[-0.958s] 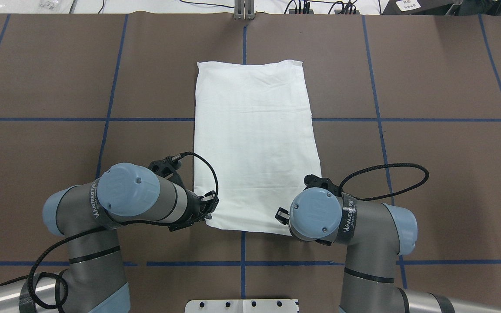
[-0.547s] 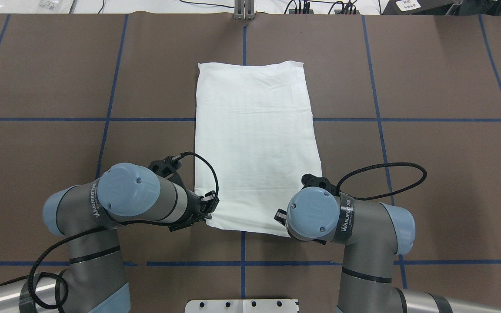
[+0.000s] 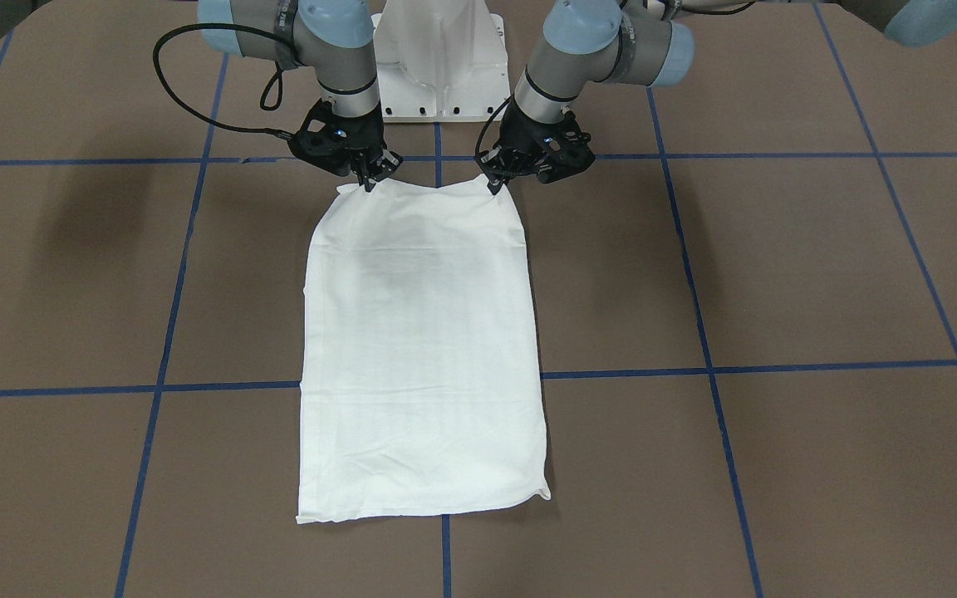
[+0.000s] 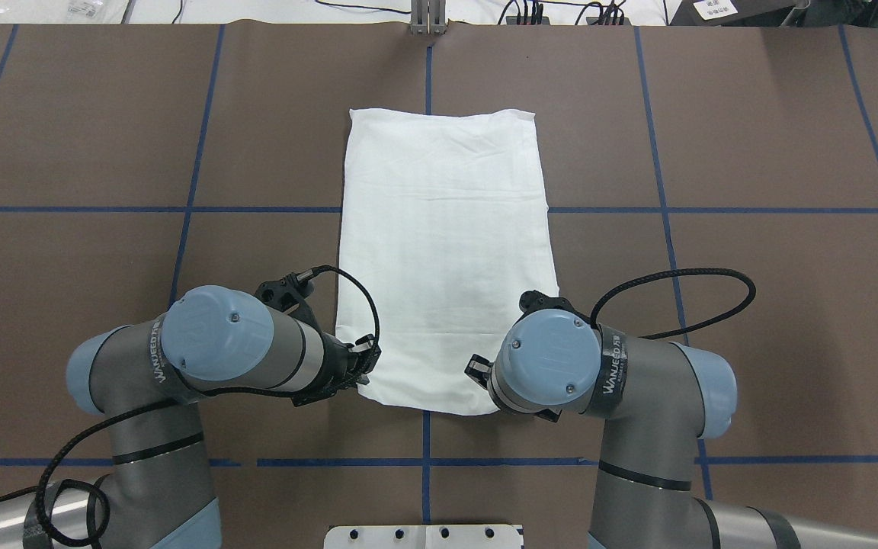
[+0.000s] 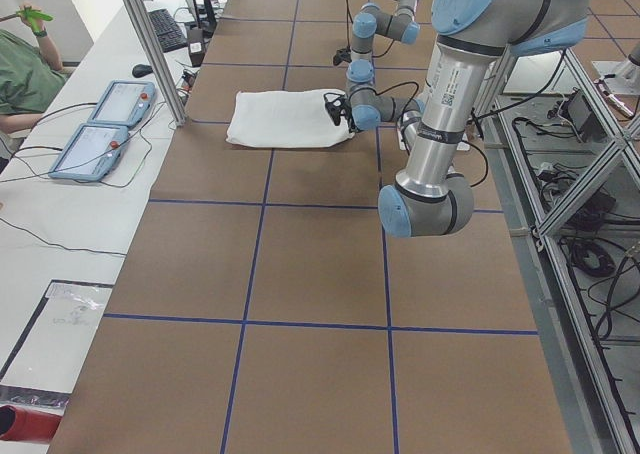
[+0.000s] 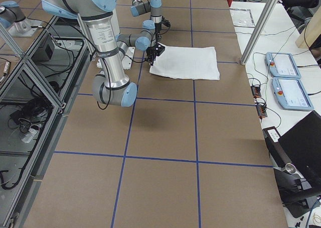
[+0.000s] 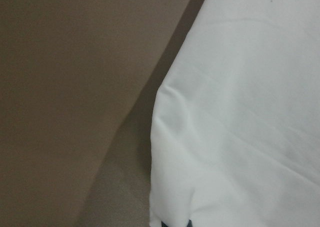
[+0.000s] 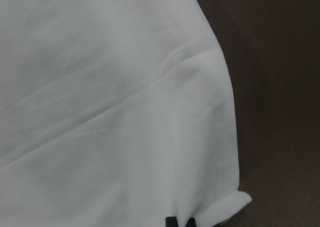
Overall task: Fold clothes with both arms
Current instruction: 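Lift the near edge with both grippers and fold it onto the far edge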
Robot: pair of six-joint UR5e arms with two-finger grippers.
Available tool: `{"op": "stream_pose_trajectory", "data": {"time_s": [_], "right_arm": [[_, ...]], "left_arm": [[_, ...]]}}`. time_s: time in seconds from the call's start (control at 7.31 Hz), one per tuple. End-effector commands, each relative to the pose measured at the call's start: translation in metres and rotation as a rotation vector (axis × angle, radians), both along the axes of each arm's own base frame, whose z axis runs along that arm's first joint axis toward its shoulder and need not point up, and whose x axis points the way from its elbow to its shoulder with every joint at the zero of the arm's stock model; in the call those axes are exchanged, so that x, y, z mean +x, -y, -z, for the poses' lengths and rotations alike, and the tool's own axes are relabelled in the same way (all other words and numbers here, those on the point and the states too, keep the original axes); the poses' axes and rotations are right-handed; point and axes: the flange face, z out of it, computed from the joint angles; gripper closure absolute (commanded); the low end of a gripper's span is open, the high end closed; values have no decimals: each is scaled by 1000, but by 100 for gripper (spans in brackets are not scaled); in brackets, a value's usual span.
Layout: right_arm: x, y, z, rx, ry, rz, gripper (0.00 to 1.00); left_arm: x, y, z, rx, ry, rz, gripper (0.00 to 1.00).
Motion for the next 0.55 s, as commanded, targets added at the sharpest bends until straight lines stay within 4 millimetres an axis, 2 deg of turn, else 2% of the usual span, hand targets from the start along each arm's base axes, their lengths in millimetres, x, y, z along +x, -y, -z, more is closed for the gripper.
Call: {"op": "stream_pose_trajectory", "data": {"time_s": [0.0,0.14,0.27,0.41], "right_arm": [[35,-17,10,-5,51,12,100],[41,-39,19,-13,82,59,100],[52,-59,34,-54,133,133,100],[72,-73,44,-101,173,198,100]], "left_arm": [[-39,-39,21,-6,-19,-33,100],[-52,-78,30,-16,-9,-94,100],[-62,-105,43,-70,-18,-111,100],[-65,-128,54,-92,-28,-144,100]]}}
